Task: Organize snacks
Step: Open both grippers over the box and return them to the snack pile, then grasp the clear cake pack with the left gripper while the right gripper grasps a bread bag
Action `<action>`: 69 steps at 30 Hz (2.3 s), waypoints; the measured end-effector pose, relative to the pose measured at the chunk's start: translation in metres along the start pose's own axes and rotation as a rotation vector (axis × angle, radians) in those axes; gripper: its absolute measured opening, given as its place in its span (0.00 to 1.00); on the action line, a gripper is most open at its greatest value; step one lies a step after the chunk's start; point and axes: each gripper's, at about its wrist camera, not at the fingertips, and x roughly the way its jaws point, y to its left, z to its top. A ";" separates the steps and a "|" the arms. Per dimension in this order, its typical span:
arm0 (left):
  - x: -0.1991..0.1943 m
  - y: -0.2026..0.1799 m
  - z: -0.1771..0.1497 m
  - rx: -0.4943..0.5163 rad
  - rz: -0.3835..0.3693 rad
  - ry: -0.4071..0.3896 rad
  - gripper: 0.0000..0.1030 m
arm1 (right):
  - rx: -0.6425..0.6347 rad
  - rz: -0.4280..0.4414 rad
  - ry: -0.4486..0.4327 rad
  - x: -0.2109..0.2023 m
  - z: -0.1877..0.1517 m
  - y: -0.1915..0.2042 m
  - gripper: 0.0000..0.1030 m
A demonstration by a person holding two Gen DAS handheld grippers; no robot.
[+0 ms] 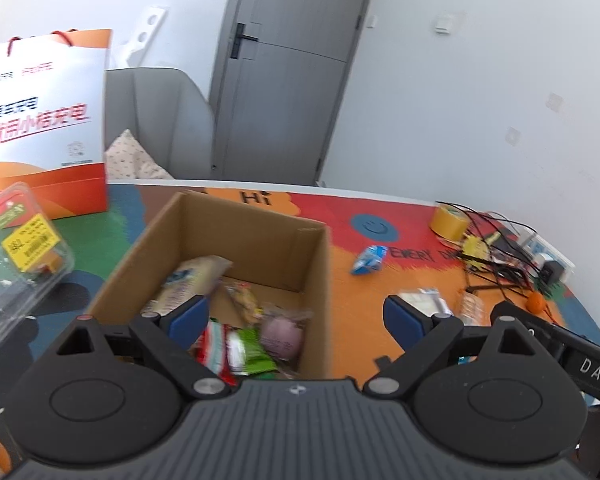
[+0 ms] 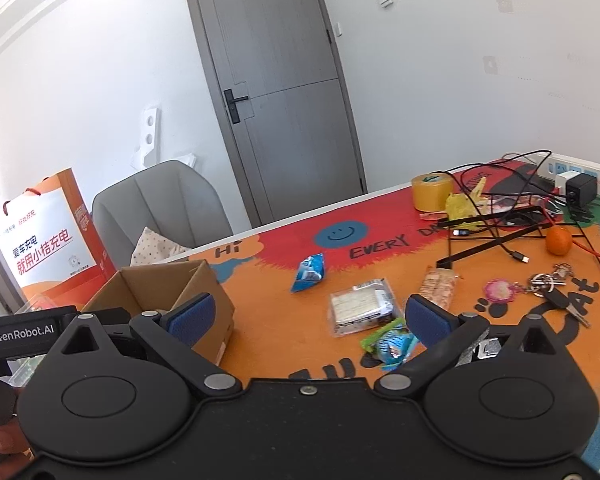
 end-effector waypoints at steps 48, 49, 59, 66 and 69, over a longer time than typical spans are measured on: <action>0.119 -0.127 -0.009 0.130 -0.048 0.110 0.88 | 0.228 -0.068 0.116 0.063 -0.013 -0.132 0.79; 0.123 -0.129 -0.008 0.129 -0.044 0.114 0.88 | 0.231 -0.067 0.119 0.066 -0.011 -0.133 0.77; 0.166 -0.149 -0.006 0.136 -0.009 0.155 0.88 | 0.285 -0.069 0.148 0.096 -0.005 -0.153 0.69; 0.192 -0.154 -0.014 0.126 0.014 0.193 0.88 | 0.309 -0.078 0.159 0.103 -0.006 -0.164 0.69; 0.200 -0.156 -0.017 0.134 0.017 0.201 0.86 | 0.314 -0.082 0.164 0.107 -0.005 -0.166 0.69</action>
